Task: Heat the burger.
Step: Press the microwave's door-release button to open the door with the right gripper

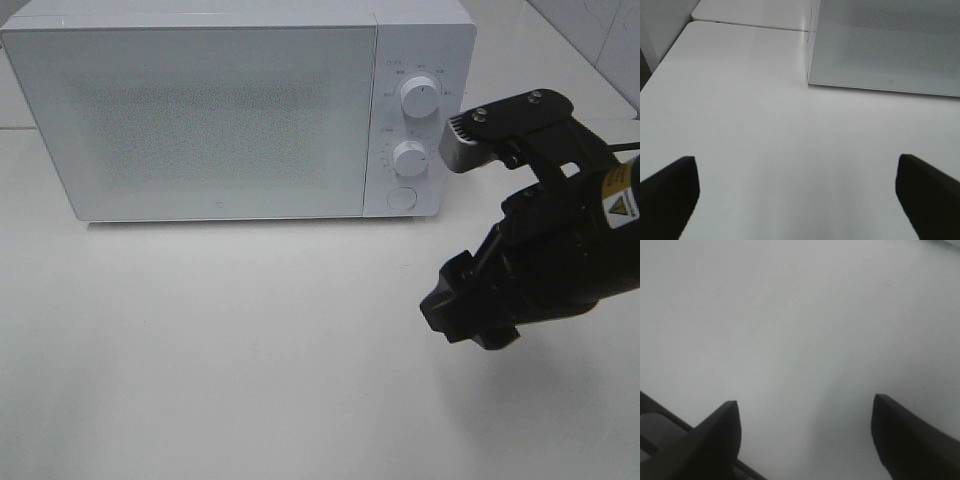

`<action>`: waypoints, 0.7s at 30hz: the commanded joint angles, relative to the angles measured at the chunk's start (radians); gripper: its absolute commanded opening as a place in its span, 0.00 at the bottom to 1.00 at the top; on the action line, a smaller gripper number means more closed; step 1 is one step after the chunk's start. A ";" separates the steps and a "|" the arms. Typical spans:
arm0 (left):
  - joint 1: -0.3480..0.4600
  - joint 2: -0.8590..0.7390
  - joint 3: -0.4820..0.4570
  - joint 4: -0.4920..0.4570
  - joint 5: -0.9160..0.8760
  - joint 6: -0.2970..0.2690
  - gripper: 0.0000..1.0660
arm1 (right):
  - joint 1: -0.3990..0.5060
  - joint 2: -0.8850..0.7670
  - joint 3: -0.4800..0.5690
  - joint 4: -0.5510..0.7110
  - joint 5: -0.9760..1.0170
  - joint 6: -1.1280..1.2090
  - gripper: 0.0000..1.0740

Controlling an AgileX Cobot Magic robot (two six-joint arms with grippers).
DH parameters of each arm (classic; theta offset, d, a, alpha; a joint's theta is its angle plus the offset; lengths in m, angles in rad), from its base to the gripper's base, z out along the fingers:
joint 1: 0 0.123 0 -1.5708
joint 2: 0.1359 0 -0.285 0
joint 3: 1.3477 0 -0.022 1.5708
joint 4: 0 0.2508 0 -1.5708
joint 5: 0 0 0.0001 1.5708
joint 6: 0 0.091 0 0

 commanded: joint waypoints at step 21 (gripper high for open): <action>0.002 -0.017 0.003 -0.001 -0.007 0.000 0.94 | -0.007 -0.400 -0.006 -0.011 0.390 0.021 0.66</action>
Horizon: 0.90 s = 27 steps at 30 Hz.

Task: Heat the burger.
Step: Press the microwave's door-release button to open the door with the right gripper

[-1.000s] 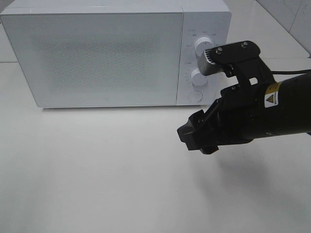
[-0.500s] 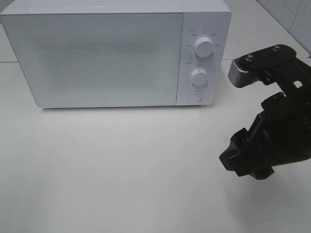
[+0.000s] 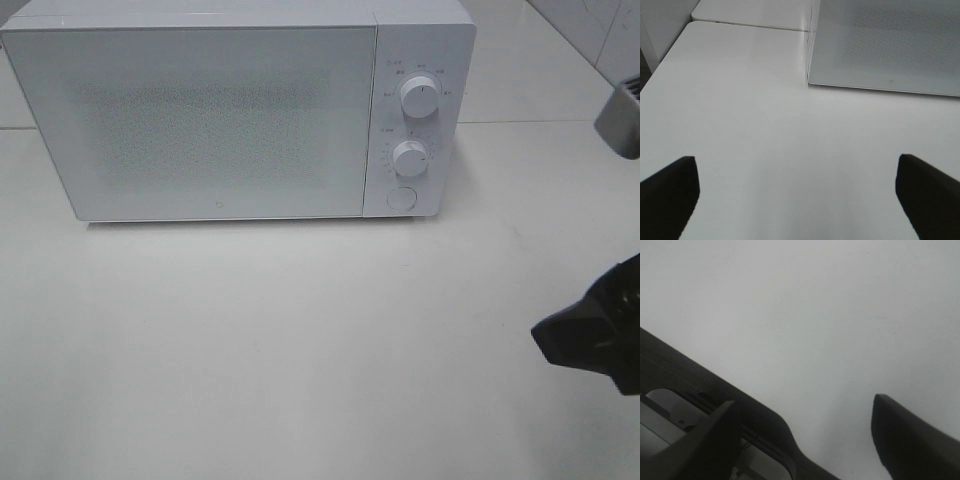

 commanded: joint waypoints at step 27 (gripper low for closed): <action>0.002 -0.017 0.003 -0.001 -0.007 -0.002 0.94 | -0.494 -0.647 0.140 -0.052 0.135 0.006 0.66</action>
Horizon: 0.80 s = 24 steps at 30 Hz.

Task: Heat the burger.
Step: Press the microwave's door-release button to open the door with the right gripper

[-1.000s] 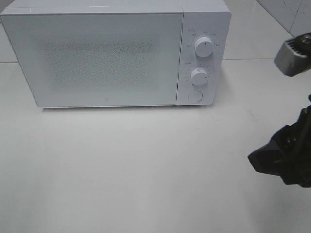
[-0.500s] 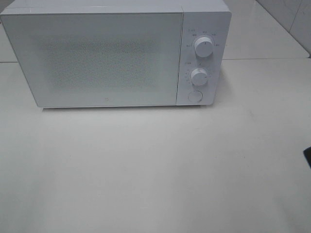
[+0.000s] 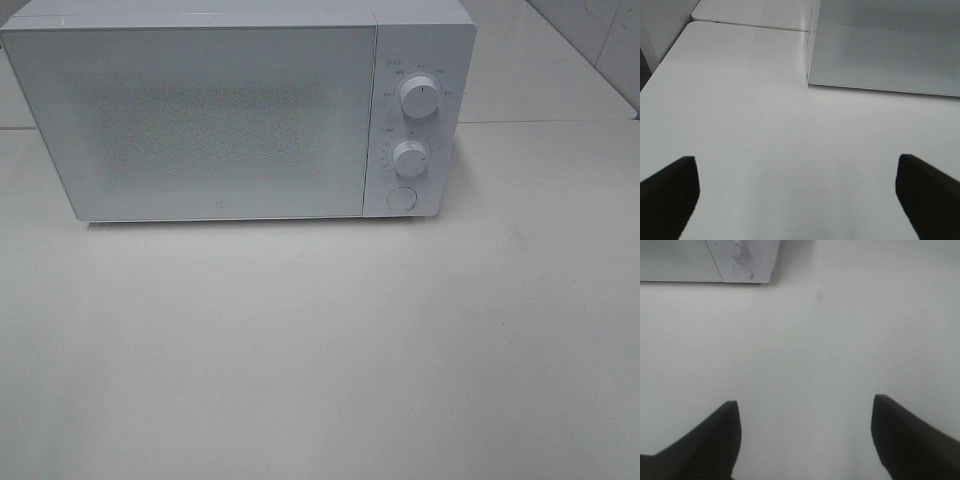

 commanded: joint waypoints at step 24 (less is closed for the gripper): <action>0.002 -0.004 0.003 0.000 -0.007 -0.002 0.94 | -0.066 -0.319 0.067 -0.006 0.007 -0.017 0.66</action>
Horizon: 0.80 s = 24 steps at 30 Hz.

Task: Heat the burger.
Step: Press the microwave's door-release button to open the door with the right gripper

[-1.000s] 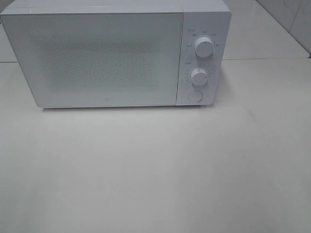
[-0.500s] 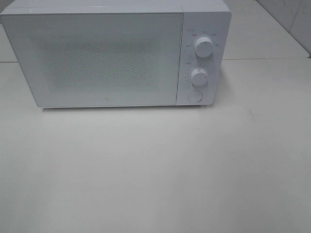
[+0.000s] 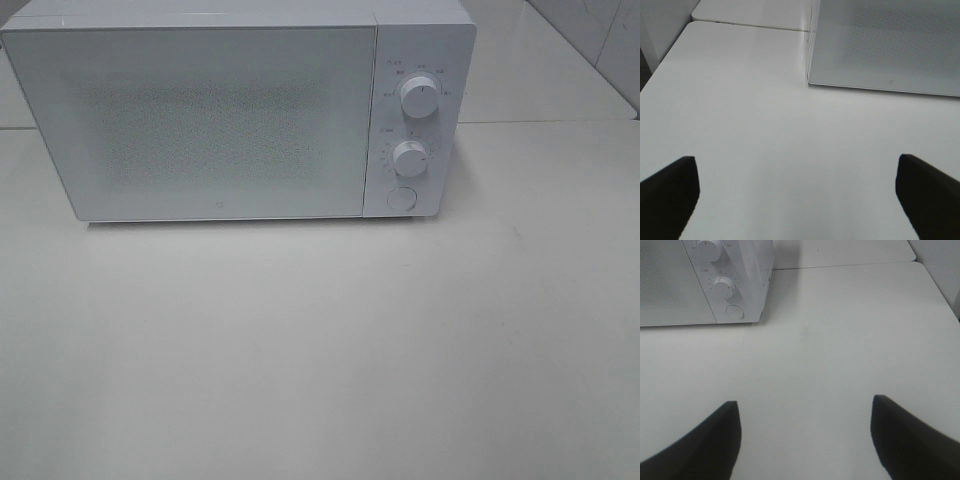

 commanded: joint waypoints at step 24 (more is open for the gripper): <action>0.002 -0.004 0.003 0.000 -0.007 -0.002 0.94 | -0.004 0.511 0.049 -0.006 -0.680 -0.008 0.66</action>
